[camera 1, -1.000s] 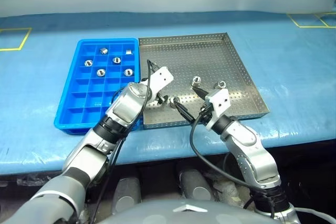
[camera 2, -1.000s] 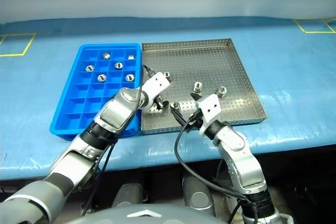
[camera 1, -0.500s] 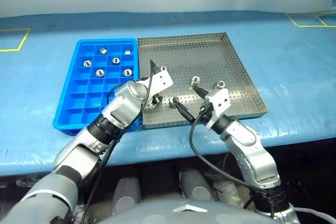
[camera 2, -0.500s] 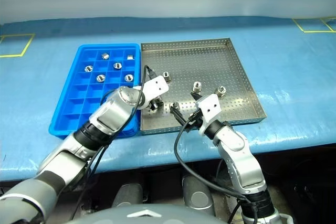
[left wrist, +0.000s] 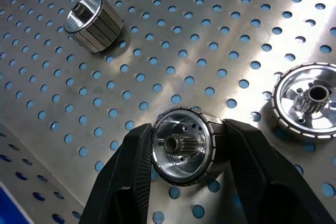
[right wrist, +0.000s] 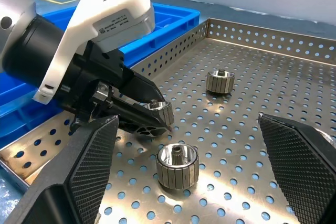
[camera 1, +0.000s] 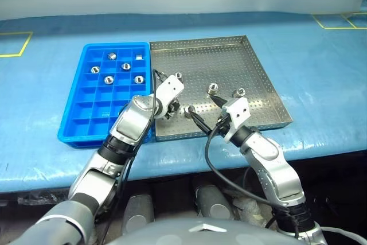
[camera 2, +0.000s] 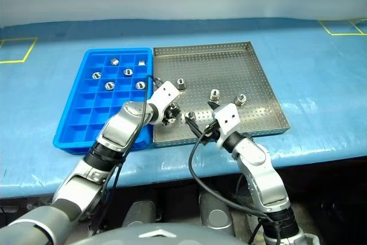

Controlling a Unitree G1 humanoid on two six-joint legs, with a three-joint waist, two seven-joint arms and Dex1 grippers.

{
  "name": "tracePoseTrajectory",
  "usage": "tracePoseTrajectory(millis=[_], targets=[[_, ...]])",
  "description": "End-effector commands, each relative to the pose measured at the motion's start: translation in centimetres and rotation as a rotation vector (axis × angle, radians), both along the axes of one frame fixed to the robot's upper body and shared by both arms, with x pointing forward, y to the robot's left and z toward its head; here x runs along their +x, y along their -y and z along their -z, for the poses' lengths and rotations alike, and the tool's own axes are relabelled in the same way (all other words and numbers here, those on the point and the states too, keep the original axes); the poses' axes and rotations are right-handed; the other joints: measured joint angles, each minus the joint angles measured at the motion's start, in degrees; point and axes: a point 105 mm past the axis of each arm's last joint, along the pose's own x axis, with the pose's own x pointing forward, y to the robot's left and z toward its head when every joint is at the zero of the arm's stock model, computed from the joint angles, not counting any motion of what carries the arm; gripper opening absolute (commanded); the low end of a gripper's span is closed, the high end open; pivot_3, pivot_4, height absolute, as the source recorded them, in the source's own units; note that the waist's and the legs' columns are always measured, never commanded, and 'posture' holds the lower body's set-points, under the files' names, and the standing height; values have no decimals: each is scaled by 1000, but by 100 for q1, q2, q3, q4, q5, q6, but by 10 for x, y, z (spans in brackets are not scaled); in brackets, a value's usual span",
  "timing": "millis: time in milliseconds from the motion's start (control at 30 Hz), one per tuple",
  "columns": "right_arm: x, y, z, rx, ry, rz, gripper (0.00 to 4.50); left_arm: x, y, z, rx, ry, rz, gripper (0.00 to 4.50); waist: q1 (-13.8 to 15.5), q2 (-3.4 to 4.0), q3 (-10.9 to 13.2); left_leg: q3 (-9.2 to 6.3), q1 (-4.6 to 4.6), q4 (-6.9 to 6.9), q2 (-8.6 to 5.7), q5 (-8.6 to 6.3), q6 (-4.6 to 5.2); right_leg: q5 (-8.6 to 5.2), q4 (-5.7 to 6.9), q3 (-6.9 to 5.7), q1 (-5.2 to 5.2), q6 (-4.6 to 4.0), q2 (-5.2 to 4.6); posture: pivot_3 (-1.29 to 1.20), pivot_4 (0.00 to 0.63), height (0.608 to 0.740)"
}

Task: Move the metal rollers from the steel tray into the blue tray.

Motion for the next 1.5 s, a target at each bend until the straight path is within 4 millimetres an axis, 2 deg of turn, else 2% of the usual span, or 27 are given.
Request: tracePoseTrajectory(millis=[33,133,233,333,533,667,767,900,1100,1233,1367,1500], targets=[[1,0,-9,7,46,-2,4500,4,-11,-18,-83,109,-71,1871,-9,0,0,0,0,0,1,0,0,1,2,0,-1,2,2,-92,150,740],[1,-1,-8,4,44,-3,4500,-1,-16,-21,-124,133,-115,1871,-10,0,0,-2,0,-3,3,0,0,2,7,-1,-5,4,4,-85,150,740],[2,-1,-7,3,41,-5,4500,-2,-22,-35,-199,244,-195,1871,13,0,0,-2,0,-5,3,0,0,2,11,-2,-7,3,2,-76,150,740],[3,-3,-7,4,38,-13,4500,2,-40,-53,-202,417,-352,1871,48,-1,1,-2,-1,0,1,0,0,3,11,-1,-5,4,1,-52,150,740],[5,-9,-6,0,32,-54,4500,-2,-70,-84,-330,597,-593,1871,153,-2,1,-2,-1,9,-2,1,-1,3,11,0,0,4,-1,-7,150,740],[5,-14,-6,-1,29,-86,4500,-2,-98,-77,-372,573,-747,1871,299,-3,1,-2,-2,10,-5,1,-1,3,6,-1,1,4,-2,27,150,740],[6,-18,-6,2,25,-109,4500,-3,-116,-68,-291,572,-783,1871,358,-4,1,-4,-3,10,-5,1,-1,3,6,-2,1,4,-1,56,150,740],[5,-29,-7,11,16,-169,4500,-8,-146,-53,-305,541,-933,1871,451,-7,1,-5,-5,10,-6,1,-1,3,-1,-3,5,3,-3,107,150,740],[4,-47,-8,26,12,-242,4500,-6,-167,-37,-273,515,-1022,1871,662,-10,1,-9,-5,10,-5,1,-1,2,-4,-7,6,1,-1,132,150,740],[-2,-55,-5,31,-6,-278,4500,4,-165,-35,-279,516,-987,1871,774,-12,0,-12,-10,9,-7,1,-1,3,-16,-9,10,0,-3,140,150,740],[-3,-56,-6,30,-6,-282,4500,15,-149,-56,-363,582,-865,1871,808,-12,-1,-11,-7,11,-7,2,-2,2,-25,-9,17,-2,-3,135,150,740],[-3,-55,-7,28,-3,-280,4500,19,-141,-60,-381,598,-818,1871,820,-12,-1,-12,-10,9,-7,1,-2,2,-31,-10,17,-2,-3,127,150,740]])
